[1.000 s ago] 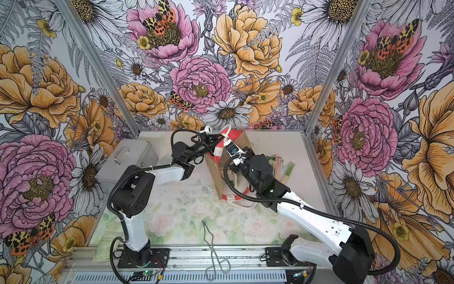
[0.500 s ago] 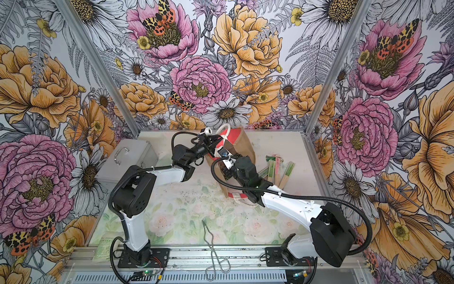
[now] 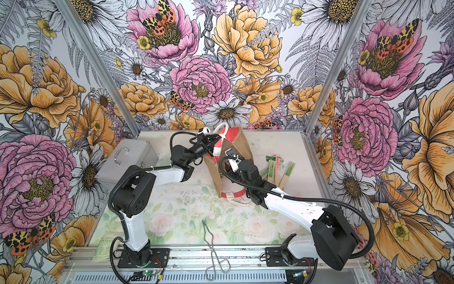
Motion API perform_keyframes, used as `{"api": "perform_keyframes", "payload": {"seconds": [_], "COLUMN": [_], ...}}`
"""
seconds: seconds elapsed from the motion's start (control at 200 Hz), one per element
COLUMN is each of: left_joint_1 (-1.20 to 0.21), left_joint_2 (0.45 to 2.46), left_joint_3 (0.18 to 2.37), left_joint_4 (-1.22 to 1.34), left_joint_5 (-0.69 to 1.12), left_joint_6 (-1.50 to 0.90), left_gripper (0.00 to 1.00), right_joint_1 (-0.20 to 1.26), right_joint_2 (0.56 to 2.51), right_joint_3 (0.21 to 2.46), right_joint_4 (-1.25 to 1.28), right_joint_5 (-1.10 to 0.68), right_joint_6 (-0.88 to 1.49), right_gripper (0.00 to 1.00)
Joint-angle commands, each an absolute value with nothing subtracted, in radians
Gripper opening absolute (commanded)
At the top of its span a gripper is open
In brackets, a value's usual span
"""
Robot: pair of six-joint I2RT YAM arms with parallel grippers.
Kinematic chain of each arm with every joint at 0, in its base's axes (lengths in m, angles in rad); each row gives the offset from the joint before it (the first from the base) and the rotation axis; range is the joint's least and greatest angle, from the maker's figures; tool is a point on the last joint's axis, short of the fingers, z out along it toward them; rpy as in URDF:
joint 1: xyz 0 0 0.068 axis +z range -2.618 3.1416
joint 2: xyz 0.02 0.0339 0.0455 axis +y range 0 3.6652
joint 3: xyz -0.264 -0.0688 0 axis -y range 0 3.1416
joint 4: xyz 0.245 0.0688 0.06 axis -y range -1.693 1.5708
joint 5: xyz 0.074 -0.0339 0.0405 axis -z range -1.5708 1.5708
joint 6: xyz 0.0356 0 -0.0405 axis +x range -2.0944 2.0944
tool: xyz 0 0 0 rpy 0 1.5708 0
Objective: Take out the folding fans from the tote bags
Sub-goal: Place the folding fan in the canvas bag, then pick up the folding fan from the canvas bag.
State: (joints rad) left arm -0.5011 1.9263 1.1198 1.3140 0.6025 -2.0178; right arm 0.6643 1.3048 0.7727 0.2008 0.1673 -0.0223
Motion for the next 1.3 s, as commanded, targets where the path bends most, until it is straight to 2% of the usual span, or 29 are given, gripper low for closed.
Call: {"api": "perform_keyframes", "payload": {"seconds": [0.0, 0.185, 0.61, 0.881, 1.296], "left_joint_1": [-0.506, -0.53, -0.564, -0.584, -0.596], "left_joint_2": [1.878, 1.883, 1.898, 1.921, 1.925], "left_joint_3": [1.15, 1.168, 1.173, 1.18, 1.199], "left_joint_4": [1.414, 1.414, 1.414, 1.414, 1.414], "left_joint_5": [0.561, 0.555, 0.553, 0.543, 0.556], "left_joint_6": [-2.042, -2.068, -2.093, -2.11, -2.118], "left_gripper": [0.0, 0.0, 0.0, 0.0, 0.0], "right_joint_1": [0.642, 0.622, 0.546, 0.533, 0.477], "right_joint_2": [1.245, 1.225, 1.23, 1.271, 1.353], "right_joint_3": [0.769, 0.759, 0.778, 0.875, 0.968], "right_joint_4": [0.151, 0.062, -0.106, -0.242, -0.341], "right_joint_5": [0.119, 0.105, 0.089, 0.063, -0.108], "right_joint_6": [0.072, 0.117, 0.228, 0.29, 0.393], "right_gripper": [0.57, 0.55, 0.58, 0.69, 0.69]}}
